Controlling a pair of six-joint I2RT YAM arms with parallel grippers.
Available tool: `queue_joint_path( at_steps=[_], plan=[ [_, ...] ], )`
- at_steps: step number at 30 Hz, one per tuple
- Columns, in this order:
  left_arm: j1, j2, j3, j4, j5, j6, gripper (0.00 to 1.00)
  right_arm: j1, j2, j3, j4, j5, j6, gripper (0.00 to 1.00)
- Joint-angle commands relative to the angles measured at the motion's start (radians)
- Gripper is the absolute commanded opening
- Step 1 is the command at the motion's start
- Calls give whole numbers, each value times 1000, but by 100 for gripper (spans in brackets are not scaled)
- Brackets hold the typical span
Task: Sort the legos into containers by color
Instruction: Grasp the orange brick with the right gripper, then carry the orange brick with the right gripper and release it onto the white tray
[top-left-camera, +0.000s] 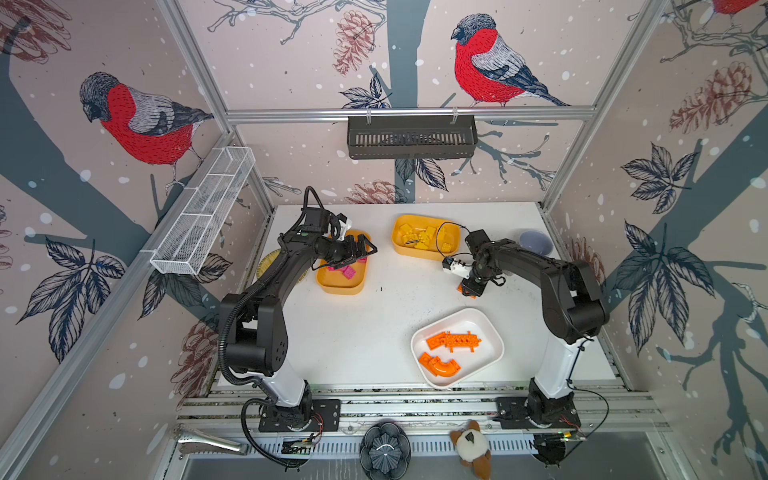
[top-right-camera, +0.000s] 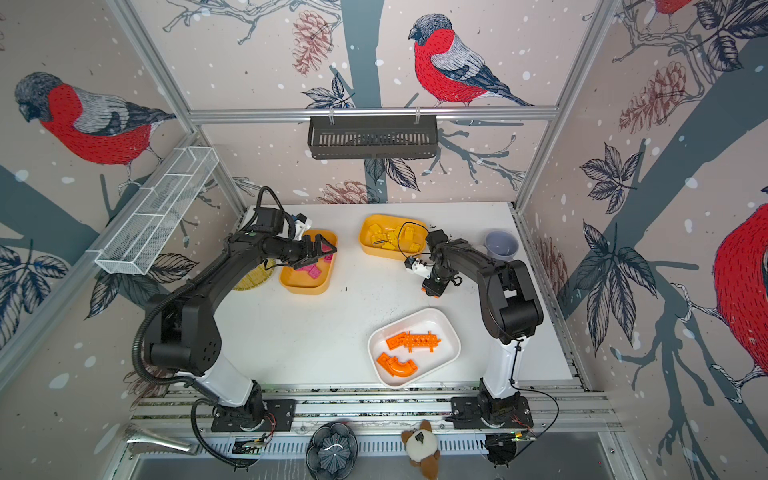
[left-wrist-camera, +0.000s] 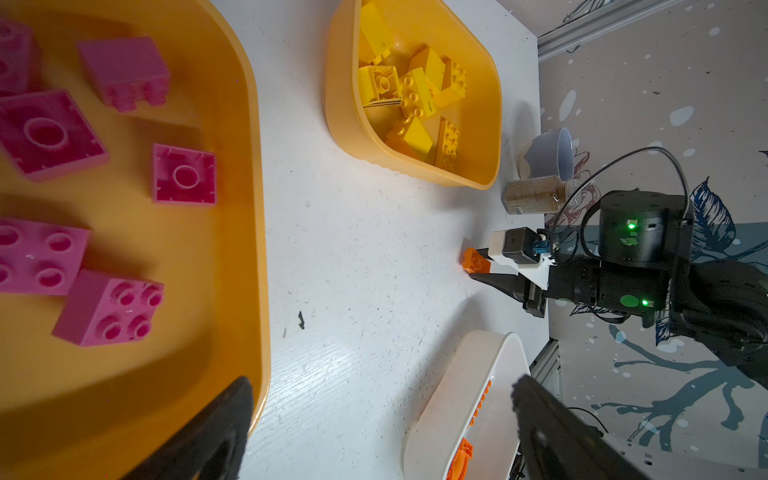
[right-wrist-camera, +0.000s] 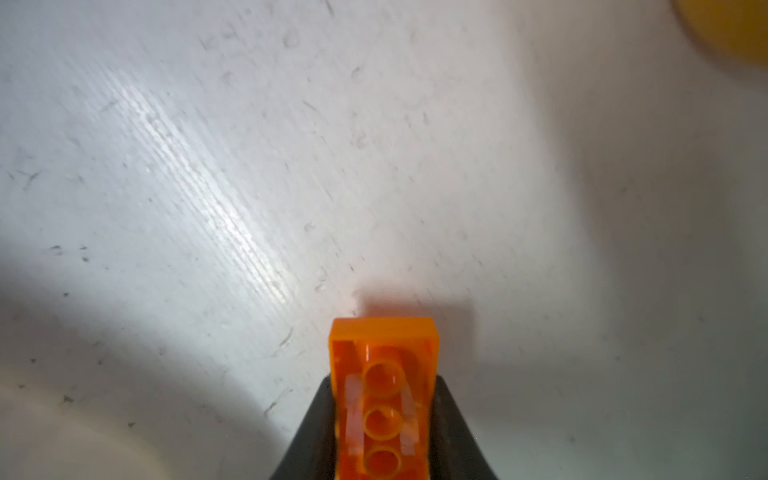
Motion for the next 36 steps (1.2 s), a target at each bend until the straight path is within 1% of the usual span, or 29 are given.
queue_joint_path(
  at_steps=[1,4,7,10,12,15,18,20,22,25,27,28,30,32,34,36],
  plan=[
    [0,-3,7,-5,11,-1,97,5,-57,30,-41,-44,47,24],
    [-3,0,10,-1,29,-1,97,40,-132,29,-71,-58,66,25],
    [-11,4,14,2,44,4,97,95,-216,-8,-122,-30,66,25],
    [-20,7,12,9,58,2,97,137,-315,-36,-173,-51,95,26],
    [-25,13,12,17,76,-1,97,187,-374,-59,-209,-61,107,26],
    [-34,25,24,16,83,0,97,249,-437,-116,-262,-58,124,27],
    [-43,37,37,14,87,1,96,282,-473,-185,-294,-54,140,28],
    [-51,46,49,6,87,4,96,307,-486,-232,-292,-23,138,29],
    [-58,53,60,-2,85,10,96,321,-490,-257,-278,2,140,32],
    [-65,51,64,-5,80,12,96,334,-489,-267,-239,19,159,47],
    [-66,46,64,-10,75,12,96,336,-493,-261,-217,22,173,61],
    [-65,42,64,-15,68,17,96,335,-497,-261,-209,28,176,65],
    [-65,36,70,-38,44,36,96,317,-511,-257,-195,33,183,69],
    [-64,30,88,-70,9,63,96,275,-530,-241,-169,4,202,70],
    [-54,23,116,-114,-53,102,96,202,-560,-234,-106,-35,246,72],
    [-26,10,140,-144,-132,135,96,112,-603,-252,-7,-83,316,76]
  ],
)
